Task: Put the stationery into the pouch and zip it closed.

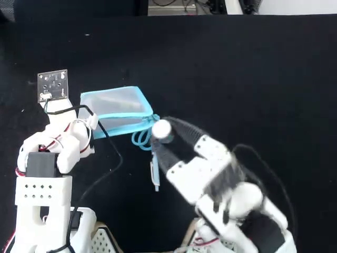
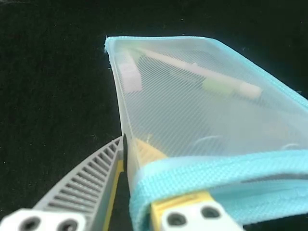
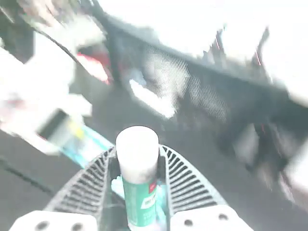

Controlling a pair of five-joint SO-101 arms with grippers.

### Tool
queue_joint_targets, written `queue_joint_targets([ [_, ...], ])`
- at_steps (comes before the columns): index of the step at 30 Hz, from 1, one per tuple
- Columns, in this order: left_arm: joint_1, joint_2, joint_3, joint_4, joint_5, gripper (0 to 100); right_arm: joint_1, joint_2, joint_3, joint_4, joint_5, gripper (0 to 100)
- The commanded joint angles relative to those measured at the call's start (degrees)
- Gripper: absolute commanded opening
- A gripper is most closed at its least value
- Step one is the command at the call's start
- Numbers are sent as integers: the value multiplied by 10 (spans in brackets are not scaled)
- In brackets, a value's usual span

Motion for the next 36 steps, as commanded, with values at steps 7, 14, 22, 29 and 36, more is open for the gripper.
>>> queue_joint_targets([
  [7, -5, -1, -3, 1, 1, 30, -106, -81, 263, -339, 2, 11],
  [14, -3, -1, -3, 1, 1, 30, -102, -117, 371, -527, 1, 11],
  [22, -2, -1, -3, 1, 1, 30, -101, -149, 408, -523, 0, 11],
  [29, -1, -1, -4, 1, 1, 30, -66, -152, 407, -505, -1, 11],
  [36, -1, -1, -7, 1, 1, 30, -15, -148, 407, -501, -38, 11],
])
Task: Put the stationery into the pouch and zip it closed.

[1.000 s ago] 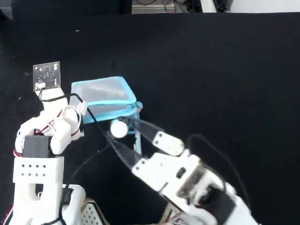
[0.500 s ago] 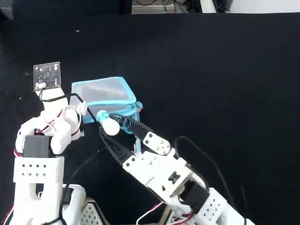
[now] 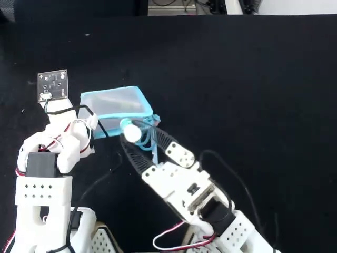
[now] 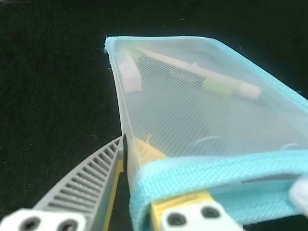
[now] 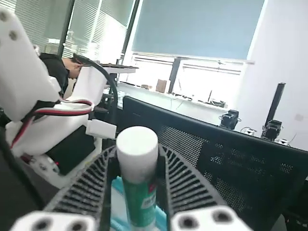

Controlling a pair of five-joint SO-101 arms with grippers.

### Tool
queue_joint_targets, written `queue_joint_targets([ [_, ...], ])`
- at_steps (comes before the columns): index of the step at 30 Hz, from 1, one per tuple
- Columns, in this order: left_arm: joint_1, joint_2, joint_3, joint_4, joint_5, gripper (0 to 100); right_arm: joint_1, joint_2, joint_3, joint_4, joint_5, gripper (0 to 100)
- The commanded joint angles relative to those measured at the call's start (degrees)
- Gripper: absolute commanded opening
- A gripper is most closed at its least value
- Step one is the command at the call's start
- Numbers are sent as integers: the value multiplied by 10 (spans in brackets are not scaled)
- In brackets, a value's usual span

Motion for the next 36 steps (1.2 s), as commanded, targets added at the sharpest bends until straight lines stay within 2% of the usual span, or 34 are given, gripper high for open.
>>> queue_joint_targets([
  [1, 0, -1, -7, 1, 1, 30, 22, -43, -2, 4, -35, 11],
  [7, 0, -1, -7, 1, 1, 30, 23, -42, -7, 5, -40, 11],
  [11, 0, -1, -7, 1, 1, 30, 37, -22, -74, 36, -43, 11],
  [15, 0, -1, -7, 0, 1, 30, 34, 67, -155, 89, -55, 11],
  [23, -3, -1, -5, 1, 1, 30, 33, 248, -200, 72, -148, 11],
  [33, -1, -1, -5, 1, 1, 30, 32, 169, -219, 73, -152, 11],
  [36, -1, -1, -5, 1, 1, 30, 3, 151, -218, 74, -149, 11],
])
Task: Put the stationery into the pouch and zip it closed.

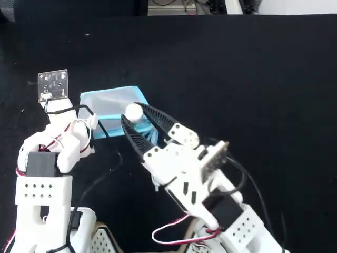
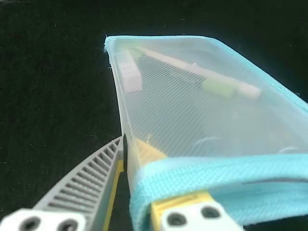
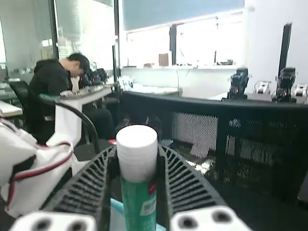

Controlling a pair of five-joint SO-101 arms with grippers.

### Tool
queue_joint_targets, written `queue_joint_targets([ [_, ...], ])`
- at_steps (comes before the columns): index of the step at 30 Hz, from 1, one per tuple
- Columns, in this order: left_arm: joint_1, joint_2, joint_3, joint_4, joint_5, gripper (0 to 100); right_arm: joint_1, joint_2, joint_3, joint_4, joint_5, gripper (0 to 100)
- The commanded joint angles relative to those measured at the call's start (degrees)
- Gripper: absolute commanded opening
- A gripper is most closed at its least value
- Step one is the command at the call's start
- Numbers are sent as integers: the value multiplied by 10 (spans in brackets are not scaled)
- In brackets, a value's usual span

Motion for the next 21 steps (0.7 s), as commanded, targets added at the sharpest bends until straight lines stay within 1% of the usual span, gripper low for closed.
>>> queue_joint_targets([
  [1, -1, -4, -5, 3, 2, 30, -34, -23, -24, -4, -1, 11],
  [3, -2, -4, -5, 3, 2, 30, -48, -22, -12, -8, 1, 11],
  [7, -3, -4, -5, 3, 2, 30, -48, -9, 32, -25, 1, 11],
  [12, -2, -4, -5, 3, 2, 30, -47, 7, 93, -141, 1, 11],
  [17, -2, -4, -5, 3, 2, 30, -23, 36, 88, -191, 1, 11],
  [21, -1, -4, -5, 3, 2, 30, -7, 65, 75, -193, 1, 11],
])
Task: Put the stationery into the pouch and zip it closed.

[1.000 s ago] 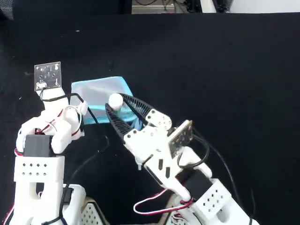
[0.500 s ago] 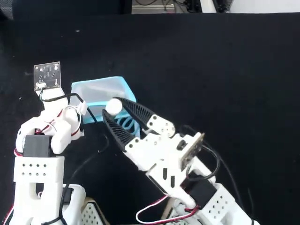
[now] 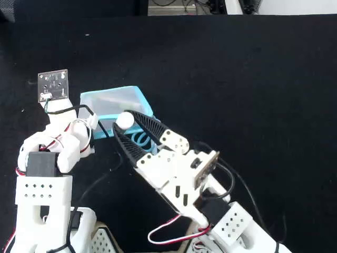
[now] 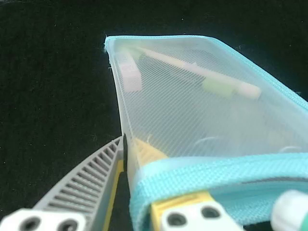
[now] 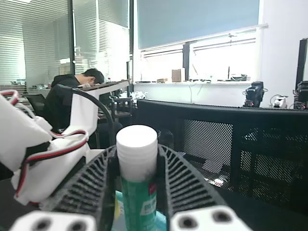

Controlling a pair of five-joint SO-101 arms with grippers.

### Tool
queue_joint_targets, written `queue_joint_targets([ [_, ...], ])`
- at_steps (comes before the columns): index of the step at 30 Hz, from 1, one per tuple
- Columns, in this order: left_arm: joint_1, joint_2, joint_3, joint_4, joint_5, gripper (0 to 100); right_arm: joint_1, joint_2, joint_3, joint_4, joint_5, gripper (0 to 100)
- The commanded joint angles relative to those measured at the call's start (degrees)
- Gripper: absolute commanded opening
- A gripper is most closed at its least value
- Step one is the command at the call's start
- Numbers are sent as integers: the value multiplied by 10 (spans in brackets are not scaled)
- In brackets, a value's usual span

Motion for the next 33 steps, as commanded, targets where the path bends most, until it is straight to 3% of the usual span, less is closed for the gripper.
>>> queue_joint_targets([
  [1, 0, -4, -5, 2, 2, 30, 18, 25, -25, -18, 1, 11],
  [33, 0, -4, -5, 2, 2, 30, 68, 303, -114, -199, 0, 11],
])
